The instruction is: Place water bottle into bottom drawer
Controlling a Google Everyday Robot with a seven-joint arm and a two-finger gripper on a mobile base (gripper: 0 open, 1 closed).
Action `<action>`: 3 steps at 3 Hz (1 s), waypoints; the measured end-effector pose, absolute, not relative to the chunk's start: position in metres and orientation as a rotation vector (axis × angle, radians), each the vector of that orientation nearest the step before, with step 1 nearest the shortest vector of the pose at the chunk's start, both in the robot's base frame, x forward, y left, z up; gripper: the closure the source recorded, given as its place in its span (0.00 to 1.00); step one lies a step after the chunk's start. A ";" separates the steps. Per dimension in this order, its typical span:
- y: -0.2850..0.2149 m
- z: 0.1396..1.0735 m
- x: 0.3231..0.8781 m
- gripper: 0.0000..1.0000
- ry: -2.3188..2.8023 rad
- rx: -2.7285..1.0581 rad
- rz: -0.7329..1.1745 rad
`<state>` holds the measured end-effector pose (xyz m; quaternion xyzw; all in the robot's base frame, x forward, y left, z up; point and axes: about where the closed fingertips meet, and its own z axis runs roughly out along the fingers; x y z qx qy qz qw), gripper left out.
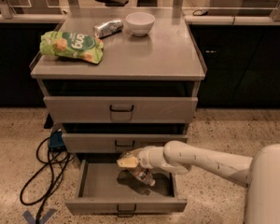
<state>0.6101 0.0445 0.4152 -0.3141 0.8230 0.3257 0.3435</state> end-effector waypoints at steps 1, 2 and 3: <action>0.039 0.425 0.637 1.00 1.965 -0.823 0.798; 0.048 0.433 0.633 1.00 1.823 -0.841 0.728; 0.074 0.429 0.621 1.00 1.843 -0.843 0.653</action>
Offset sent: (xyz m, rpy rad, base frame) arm -0.0169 0.0301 0.0051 0.0486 -0.4901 -0.0257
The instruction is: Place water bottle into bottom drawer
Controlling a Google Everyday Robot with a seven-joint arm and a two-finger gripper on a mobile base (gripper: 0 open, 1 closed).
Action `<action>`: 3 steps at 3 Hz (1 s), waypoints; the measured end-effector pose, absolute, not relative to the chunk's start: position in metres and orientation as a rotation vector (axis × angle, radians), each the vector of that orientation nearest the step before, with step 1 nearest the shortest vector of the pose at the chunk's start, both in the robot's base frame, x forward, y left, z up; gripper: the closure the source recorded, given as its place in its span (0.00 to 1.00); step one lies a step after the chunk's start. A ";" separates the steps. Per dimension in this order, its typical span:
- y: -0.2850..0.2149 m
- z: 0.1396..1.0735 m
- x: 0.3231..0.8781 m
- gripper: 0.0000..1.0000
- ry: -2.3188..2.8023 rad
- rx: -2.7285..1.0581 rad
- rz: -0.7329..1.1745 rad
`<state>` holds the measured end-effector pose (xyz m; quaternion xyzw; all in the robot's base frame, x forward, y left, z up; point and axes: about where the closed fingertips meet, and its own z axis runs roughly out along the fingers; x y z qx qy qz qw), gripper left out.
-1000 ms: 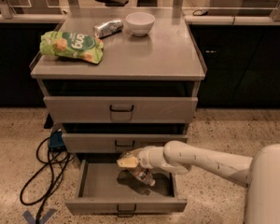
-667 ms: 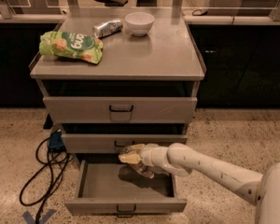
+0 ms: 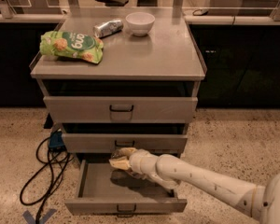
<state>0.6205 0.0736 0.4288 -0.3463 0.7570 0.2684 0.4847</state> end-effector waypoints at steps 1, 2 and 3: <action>0.085 0.434 0.634 1.00 1.986 -0.841 0.555; 0.086 0.451 0.652 1.00 2.010 -0.867 0.499; 0.085 0.451 0.652 1.00 2.011 -0.866 0.499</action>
Offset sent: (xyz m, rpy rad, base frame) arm 0.0100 0.0111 0.0033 -0.0902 0.0650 -0.0512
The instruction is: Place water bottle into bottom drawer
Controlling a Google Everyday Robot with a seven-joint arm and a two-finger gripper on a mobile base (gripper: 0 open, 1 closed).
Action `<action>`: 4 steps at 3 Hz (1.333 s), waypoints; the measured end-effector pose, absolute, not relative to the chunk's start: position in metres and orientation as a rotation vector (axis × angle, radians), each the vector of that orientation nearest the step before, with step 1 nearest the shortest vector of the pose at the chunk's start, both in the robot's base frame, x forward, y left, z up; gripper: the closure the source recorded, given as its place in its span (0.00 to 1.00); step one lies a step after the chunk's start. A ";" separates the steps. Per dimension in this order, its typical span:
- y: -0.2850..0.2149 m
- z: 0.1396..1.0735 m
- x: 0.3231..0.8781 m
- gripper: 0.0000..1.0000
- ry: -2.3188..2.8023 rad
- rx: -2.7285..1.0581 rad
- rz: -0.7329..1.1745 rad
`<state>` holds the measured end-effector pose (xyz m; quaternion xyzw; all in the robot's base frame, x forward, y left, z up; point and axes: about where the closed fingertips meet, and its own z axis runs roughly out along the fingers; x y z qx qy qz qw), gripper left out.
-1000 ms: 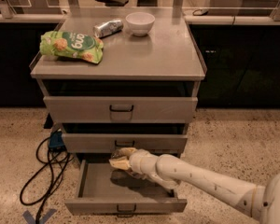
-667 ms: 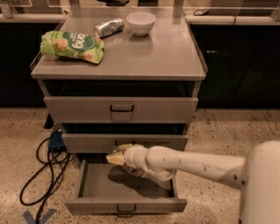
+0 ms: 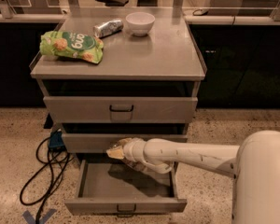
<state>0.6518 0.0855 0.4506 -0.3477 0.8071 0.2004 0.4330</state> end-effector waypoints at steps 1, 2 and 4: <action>0.065 0.415 0.651 1.00 2.096 -0.834 0.547; 0.056 0.395 0.648 1.00 2.144 -0.806 0.559; 0.050 0.361 0.632 1.00 2.225 -0.775 0.566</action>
Offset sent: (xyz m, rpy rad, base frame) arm -0.0170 -0.1515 -0.2092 -0.0832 0.4210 -0.2616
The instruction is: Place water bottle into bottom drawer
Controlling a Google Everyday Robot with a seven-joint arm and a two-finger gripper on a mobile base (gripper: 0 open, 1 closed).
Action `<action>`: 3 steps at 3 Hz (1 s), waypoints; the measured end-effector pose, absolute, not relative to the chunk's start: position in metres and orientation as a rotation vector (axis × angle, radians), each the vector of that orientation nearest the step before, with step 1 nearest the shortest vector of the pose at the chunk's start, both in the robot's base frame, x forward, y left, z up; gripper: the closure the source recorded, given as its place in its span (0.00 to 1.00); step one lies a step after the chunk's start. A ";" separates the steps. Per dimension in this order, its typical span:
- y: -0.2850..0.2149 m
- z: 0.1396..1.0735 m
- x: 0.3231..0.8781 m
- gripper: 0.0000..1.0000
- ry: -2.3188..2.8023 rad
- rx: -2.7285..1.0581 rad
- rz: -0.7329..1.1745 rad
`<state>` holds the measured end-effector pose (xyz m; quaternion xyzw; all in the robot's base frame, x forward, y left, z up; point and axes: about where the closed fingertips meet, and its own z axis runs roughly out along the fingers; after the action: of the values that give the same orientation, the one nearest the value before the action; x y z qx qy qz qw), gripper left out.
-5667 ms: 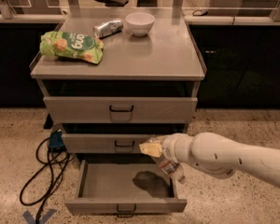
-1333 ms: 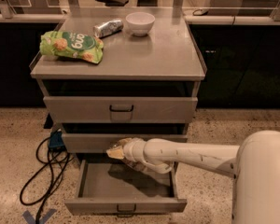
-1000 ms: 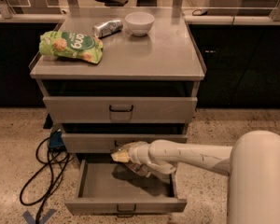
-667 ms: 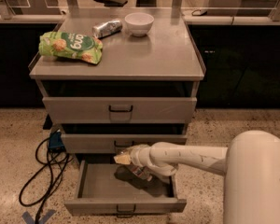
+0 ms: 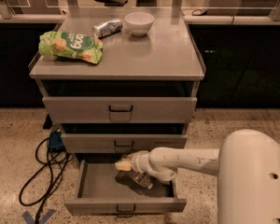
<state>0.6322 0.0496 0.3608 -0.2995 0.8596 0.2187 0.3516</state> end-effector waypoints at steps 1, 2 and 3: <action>0.030 0.318 0.618 1.00 2.392 -0.707 0.583; 0.031 0.318 0.618 1.00 2.392 -0.707 0.583; 0.025 0.297 0.631 1.00 2.413 -0.696 0.586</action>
Offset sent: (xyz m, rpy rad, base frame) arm -0.0136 -0.0058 -0.0321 -0.0100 0.1263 -0.0341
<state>0.6309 0.0253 0.2967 -0.2591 0.8989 0.2184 0.2778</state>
